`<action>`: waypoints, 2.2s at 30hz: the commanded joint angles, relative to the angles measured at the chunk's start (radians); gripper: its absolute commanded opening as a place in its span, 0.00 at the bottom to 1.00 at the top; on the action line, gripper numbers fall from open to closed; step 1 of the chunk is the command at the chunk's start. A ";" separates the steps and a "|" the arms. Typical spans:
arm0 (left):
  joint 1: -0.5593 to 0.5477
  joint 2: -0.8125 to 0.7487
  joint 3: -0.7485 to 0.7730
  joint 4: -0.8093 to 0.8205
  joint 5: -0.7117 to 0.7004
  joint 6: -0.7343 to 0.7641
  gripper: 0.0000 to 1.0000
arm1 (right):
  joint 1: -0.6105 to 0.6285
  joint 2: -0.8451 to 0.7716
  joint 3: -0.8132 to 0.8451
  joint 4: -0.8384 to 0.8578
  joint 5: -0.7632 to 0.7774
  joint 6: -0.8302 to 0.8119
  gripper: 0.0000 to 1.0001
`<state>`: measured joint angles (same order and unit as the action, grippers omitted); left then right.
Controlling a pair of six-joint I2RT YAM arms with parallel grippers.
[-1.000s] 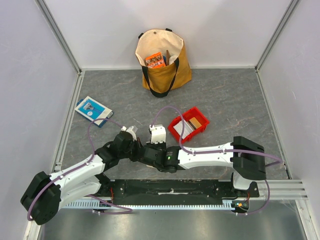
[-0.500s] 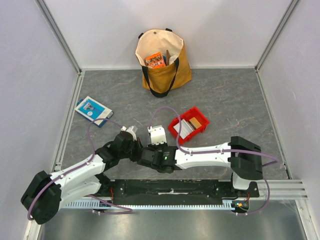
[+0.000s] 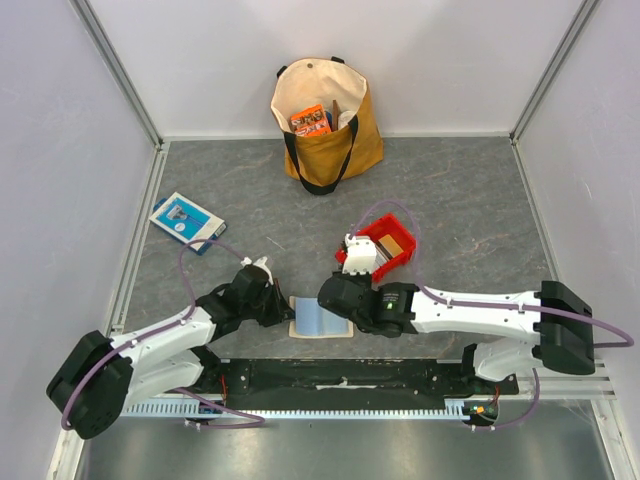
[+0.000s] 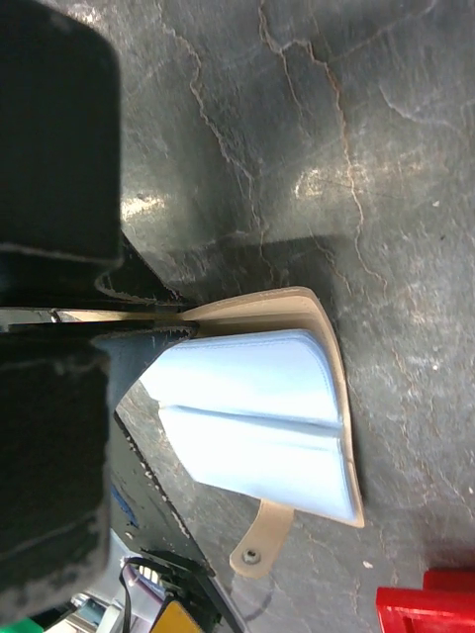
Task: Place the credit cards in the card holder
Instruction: Insert the credit card into the card holder.
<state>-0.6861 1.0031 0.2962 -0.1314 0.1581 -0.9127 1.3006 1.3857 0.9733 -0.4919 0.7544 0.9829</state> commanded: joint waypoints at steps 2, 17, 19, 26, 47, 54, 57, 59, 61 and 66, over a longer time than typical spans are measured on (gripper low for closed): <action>-0.001 0.019 -0.022 0.027 -0.020 -0.003 0.02 | -0.052 -0.005 -0.142 0.206 -0.185 0.019 0.00; -0.001 0.009 -0.077 0.108 -0.002 -0.046 0.02 | -0.142 0.065 -0.395 0.742 -0.492 0.118 0.00; -0.001 0.003 -0.088 0.116 -0.003 -0.057 0.02 | -0.146 0.085 -0.432 0.806 -0.504 0.141 0.00; -0.001 -0.023 -0.114 0.118 -0.012 -0.083 0.02 | -0.149 0.056 -0.527 0.874 -0.452 0.198 0.00; -0.003 0.000 -0.126 0.164 0.006 -0.075 0.02 | -0.187 0.205 -0.530 0.972 -0.544 0.186 0.00; -0.003 0.005 -0.132 0.167 -0.011 -0.083 0.02 | -0.185 0.205 -0.565 1.061 -0.618 0.191 0.00; -0.003 0.000 -0.132 0.156 -0.023 -0.087 0.02 | -0.184 0.199 -0.571 1.047 -0.647 0.209 0.00; -0.001 -0.009 -0.132 0.147 -0.032 -0.089 0.02 | -0.182 0.182 -0.565 0.974 -0.641 0.232 0.00; -0.001 -0.018 -0.132 0.138 -0.041 -0.092 0.02 | -0.176 0.161 -0.576 0.943 -0.623 0.240 0.00; -0.001 -0.035 -0.131 0.102 -0.058 -0.095 0.02 | -0.178 0.153 -0.564 0.851 -0.587 0.254 0.00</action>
<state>-0.6868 0.9764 0.1837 0.0299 0.1577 -0.9874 1.1088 1.5429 0.4194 0.5220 0.1810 1.2251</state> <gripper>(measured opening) 0.039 0.007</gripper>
